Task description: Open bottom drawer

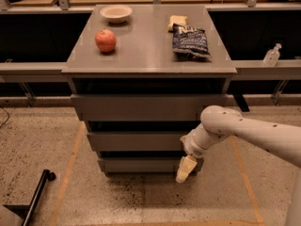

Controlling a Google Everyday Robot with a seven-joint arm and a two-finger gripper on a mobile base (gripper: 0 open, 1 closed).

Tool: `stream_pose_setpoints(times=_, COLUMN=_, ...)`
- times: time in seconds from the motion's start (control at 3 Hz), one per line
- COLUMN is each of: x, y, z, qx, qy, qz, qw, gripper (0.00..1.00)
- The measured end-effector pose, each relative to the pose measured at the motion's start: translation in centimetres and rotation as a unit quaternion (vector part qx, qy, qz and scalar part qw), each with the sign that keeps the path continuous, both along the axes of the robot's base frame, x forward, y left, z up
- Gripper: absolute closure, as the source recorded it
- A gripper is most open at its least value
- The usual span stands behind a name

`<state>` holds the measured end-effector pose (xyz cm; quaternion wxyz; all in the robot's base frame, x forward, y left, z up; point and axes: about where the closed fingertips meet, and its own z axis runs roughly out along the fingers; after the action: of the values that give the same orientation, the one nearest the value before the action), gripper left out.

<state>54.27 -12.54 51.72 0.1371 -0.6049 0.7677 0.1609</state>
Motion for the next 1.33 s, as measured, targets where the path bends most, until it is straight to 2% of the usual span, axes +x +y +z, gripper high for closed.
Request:
stream_pose_setpoints(times=0.33, x=1.7, y=0.5, z=-3.9, qx=0.006, qy=-0.003, qz=0.001, qw=1.0, gripper=0.0)
stream_pose_setpoints(times=0.67, x=3.5, y=1.0, z=-10.5, qx=0.013, qy=0.01, qz=-0.017, qw=0.9997, gripper=0.0)
stream_pose_setpoints(times=1.0, x=3.3, y=1.2, z=-10.8, qx=0.01, qy=0.014, qz=-0.015, qw=0.9997, gripper=0.0)
stream_pose_setpoints(times=1.33, x=2.7, y=0.8, z=-12.8, qx=-0.009, qy=0.025, qz=-0.015, qw=0.9995, gripper=0.0)
